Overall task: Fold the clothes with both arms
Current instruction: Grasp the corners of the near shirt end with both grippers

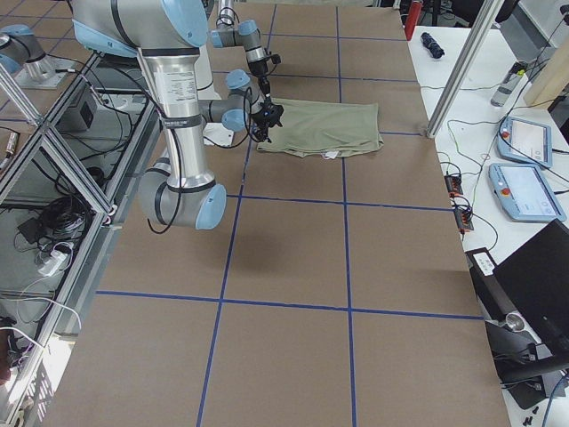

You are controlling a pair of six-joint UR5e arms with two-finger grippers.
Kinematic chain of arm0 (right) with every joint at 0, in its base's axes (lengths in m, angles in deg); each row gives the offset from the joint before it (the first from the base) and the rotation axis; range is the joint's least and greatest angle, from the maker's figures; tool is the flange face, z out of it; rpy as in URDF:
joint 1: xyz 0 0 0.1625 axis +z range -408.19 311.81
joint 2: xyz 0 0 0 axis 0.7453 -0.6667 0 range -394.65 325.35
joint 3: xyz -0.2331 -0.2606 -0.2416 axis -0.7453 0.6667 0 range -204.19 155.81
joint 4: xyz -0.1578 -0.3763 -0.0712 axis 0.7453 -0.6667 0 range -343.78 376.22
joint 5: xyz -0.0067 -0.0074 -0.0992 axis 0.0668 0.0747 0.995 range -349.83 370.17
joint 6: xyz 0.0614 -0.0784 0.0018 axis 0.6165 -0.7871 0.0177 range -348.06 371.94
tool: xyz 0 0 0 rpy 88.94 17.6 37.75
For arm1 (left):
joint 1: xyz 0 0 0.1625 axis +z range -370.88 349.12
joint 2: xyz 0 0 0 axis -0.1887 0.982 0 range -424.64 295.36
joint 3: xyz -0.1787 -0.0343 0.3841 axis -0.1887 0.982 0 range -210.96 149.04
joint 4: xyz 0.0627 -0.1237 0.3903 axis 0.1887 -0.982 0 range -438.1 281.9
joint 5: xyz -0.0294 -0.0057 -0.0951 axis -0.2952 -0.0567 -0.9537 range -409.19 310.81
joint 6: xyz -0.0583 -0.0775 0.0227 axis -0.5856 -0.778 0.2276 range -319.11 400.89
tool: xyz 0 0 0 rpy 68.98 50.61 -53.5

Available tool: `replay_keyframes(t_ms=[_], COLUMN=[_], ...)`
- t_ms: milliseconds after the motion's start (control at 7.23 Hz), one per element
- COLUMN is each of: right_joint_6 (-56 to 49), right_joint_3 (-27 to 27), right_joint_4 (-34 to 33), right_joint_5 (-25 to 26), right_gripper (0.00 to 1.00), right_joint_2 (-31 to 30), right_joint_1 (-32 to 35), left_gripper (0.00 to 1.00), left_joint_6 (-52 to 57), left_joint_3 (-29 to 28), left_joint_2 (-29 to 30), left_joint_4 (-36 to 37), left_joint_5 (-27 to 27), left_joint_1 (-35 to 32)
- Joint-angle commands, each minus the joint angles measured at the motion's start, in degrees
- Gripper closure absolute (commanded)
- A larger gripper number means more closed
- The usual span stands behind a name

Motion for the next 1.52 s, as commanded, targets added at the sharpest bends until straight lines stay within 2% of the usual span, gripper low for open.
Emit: replay_keyframes(t_ms=[0, 692, 968, 1107, 1245, 1383], right_joint_6=[2.3, 2.4, 2.4, 2.5, 2.9, 3.3], right_joint_3=[3.6, 5.1, 7.8, 7.9, 7.7, 7.8], right_joint_4=[-1.9, -3.2, -3.2, -3.2, -3.2, -3.1], right_joint_5=[0.6, 0.6, 2.5, 2.6, 2.7, 2.7], right_gripper=[0.13, 0.12, 0.15, 0.24, 0.47, 0.97], right_joint_2=[2.6, 3.4, 5.9, 5.9, 6.5, 6.7], right_joint_1=[-2.0, -2.8, -2.8, -2.8, -2.7, -2.6], left_gripper=[1.00, 1.00, 1.00, 1.00, 1.00, 1.00], left_joint_6=[0.1, 0.1, 0.1, 0.1, 0.1, 0.2], left_joint_3=[0.1, 0.3, 0.4, 0.4, 0.4, 0.4], left_joint_2=[0.0, 0.0, 0.0, -0.1, -0.1, 0.0], left_joint_4=[0.0, 0.0, 0.0, 0.0, 0.0, 0.0], left_joint_5=[0.0, -0.1, -0.1, -0.2, -0.2, -0.2], left_joint_1=[-0.1, -0.1, -0.1, -0.1, -0.1, -0.1])
